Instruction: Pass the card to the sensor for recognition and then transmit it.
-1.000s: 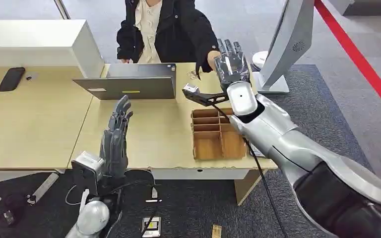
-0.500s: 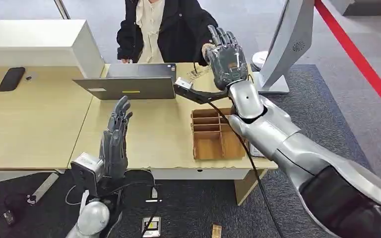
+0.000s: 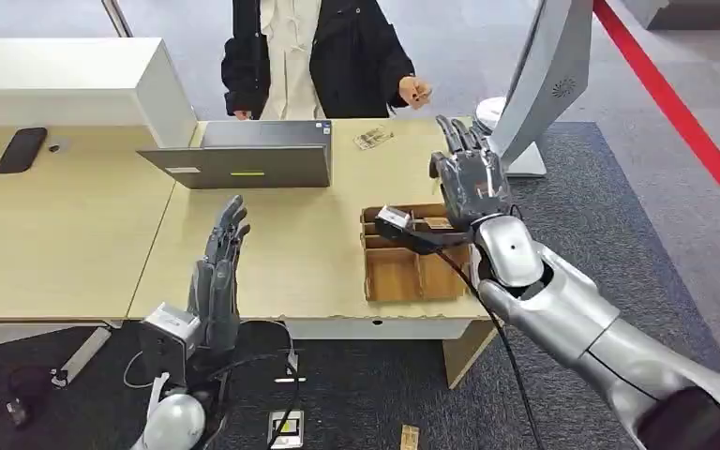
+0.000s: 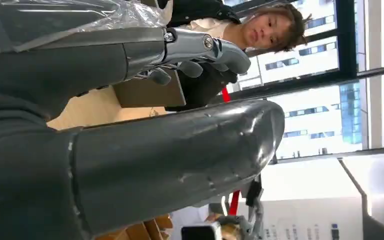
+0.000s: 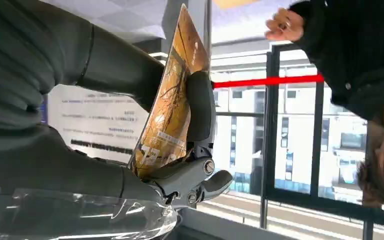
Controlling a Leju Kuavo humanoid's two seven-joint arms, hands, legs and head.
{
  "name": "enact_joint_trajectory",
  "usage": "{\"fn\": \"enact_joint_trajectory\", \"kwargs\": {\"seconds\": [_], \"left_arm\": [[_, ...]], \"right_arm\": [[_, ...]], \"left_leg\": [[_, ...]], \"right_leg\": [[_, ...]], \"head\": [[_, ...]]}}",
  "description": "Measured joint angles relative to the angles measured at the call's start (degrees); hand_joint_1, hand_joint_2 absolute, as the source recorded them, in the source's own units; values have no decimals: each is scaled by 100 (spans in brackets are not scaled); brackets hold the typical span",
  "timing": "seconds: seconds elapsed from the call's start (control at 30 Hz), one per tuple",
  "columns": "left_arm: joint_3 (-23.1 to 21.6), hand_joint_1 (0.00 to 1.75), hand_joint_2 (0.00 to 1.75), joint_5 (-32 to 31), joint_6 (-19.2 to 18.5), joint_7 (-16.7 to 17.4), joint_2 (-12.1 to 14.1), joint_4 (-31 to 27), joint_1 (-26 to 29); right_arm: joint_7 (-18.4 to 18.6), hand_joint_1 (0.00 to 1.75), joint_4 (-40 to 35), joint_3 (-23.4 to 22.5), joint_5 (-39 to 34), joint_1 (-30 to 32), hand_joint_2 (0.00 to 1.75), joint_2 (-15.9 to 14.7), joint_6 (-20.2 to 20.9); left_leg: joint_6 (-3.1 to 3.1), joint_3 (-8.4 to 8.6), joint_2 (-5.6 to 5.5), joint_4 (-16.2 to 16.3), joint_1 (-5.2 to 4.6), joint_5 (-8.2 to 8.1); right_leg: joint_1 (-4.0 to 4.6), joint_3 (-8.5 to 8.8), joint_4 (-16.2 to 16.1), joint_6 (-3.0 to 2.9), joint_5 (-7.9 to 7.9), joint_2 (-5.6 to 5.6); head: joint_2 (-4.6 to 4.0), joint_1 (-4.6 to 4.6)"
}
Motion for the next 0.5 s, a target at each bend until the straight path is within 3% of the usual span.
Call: {"fn": "enact_joint_trajectory", "kwargs": {"seconds": [0.23, 0.5], "left_arm": [[9, 0, 0, -103, -90, -13, 26, -70, 69], [11, 0, 0, -190, 254, 26, 48, -232, 89]], "right_arm": [[66, 175, -516, -236, 131, 651, 175, -472, 195], [-127, 175, -596, -275, 210, 889, 175, -568, 262]], "left_leg": [[0, 0, 1, 0, 1, 0], [0, -5, 1, -1, 1, 1]], "right_leg": [[0, 1, 0, 0, 0, 1], [0, 1, 1, -1, 1, 2]], "head": [[0, 2], [0, 2]]}}
